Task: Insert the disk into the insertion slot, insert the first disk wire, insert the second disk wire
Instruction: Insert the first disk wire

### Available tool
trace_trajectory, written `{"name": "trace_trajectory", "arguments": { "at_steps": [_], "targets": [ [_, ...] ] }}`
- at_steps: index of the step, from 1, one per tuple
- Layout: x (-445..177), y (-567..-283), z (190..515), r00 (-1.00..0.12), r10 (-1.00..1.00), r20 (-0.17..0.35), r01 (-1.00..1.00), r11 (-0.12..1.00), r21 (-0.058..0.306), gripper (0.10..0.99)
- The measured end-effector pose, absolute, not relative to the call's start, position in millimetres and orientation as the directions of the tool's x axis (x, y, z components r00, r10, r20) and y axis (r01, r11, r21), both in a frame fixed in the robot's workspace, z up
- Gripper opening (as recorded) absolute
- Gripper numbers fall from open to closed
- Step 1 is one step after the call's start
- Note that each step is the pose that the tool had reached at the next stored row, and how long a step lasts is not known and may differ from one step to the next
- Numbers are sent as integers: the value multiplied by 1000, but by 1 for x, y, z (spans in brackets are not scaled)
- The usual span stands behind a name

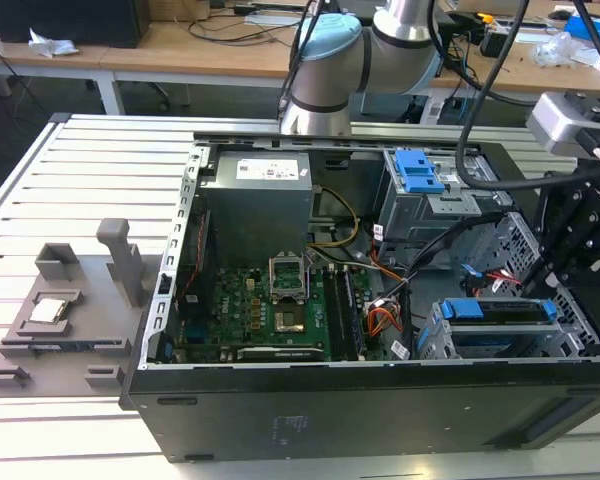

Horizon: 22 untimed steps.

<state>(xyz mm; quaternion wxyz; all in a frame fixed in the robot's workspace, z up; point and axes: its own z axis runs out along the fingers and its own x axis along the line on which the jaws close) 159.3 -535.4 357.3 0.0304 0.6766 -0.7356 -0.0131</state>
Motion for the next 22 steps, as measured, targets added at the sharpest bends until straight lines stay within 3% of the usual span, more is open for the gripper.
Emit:
{"name": "trace_trajectory", "arguments": {
  "at_steps": [22],
  "targets": [
    [155,-532,342,-51,-998,26,-997,53,60,169]
  ]
}}
